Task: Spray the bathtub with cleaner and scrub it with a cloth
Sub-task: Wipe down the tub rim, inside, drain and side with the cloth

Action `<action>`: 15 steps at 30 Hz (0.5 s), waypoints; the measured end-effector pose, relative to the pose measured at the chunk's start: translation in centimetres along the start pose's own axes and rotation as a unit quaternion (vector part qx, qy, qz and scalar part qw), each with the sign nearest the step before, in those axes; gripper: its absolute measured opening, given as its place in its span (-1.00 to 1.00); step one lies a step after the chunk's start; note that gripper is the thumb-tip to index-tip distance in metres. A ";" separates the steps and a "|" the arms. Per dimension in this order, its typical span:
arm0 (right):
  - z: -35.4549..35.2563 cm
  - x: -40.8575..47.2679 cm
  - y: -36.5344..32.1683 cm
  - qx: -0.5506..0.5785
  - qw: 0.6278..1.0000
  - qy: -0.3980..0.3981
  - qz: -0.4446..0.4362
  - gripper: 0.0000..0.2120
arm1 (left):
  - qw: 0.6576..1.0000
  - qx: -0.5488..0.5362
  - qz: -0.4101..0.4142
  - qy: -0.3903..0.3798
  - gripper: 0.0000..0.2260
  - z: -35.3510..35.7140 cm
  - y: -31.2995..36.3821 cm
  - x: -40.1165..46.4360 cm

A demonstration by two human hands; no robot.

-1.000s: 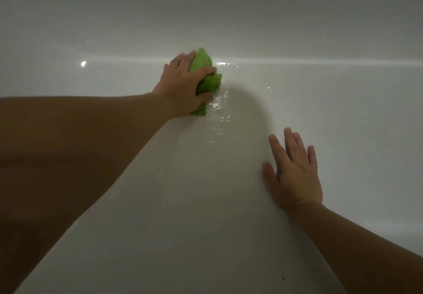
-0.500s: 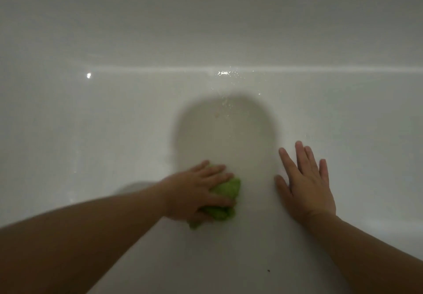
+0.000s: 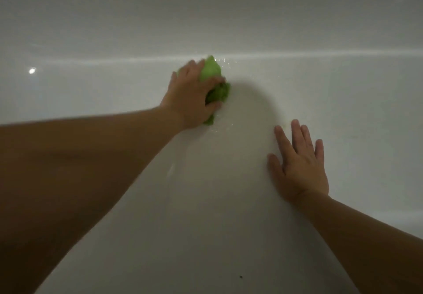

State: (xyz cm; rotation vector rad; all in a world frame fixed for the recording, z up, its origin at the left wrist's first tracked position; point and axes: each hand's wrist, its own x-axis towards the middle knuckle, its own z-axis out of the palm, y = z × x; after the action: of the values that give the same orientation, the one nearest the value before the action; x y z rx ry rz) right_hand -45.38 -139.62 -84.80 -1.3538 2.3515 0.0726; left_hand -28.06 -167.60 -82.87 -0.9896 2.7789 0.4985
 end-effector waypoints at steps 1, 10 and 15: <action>0.0 0.0 0.1 0.003 1.000 0.001 -0.002 -0.36 | 0.999 0.005 0.024 -0.023 -0.40 0.7 1.2 -1.4; 0.0 -1.4 2.3 -0.001 1.000 -0.011 0.003 -0.32 | 0.941 -0.037 0.293 -0.164 -0.55 5.2 9.0 -17.5; 0.0 -1.3 3.3 0.014 1.000 -0.003 0.013 -0.33 | 0.918 0.038 0.358 -0.167 -0.47 4.9 5.7 -11.1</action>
State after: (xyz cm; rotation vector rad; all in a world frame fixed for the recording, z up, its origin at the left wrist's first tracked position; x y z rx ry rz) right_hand -47.62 -136.85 -84.81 -1.3080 2.3561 0.0516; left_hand -22.95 -155.19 -83.18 0.1672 2.7240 0.5652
